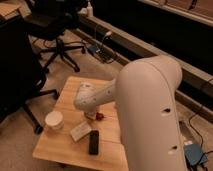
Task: Place the pepper in the ceramic cup
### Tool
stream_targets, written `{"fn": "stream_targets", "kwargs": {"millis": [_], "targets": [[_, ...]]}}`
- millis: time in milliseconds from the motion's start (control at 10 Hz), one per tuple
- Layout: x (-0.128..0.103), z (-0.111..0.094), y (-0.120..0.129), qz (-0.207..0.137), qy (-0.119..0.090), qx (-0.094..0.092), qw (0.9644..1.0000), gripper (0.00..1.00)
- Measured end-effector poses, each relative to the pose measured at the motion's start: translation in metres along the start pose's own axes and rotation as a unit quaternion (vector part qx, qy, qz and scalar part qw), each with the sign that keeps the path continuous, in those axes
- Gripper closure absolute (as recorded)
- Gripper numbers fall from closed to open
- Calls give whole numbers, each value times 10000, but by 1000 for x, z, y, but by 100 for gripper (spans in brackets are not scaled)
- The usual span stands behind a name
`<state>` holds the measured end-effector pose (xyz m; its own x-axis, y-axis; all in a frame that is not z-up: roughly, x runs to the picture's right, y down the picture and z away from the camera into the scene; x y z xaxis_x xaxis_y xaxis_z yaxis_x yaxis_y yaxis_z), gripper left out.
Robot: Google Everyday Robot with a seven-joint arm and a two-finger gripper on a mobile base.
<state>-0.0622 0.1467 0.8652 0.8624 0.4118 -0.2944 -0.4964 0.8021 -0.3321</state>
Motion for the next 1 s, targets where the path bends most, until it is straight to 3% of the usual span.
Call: {"fn": "stream_targets", "kwargs": {"millis": [300, 600, 800, 1000], "targets": [[-23, -31, 1, -21, -308, 31, 9995, 74], [-66, -84, 25, -333, -846, -74, 9958, 74], [-103, -131, 64, -690, -1316, -242, 9886, 74], [-124, -169, 92, -938, -1686, -398, 9804, 74]]}}
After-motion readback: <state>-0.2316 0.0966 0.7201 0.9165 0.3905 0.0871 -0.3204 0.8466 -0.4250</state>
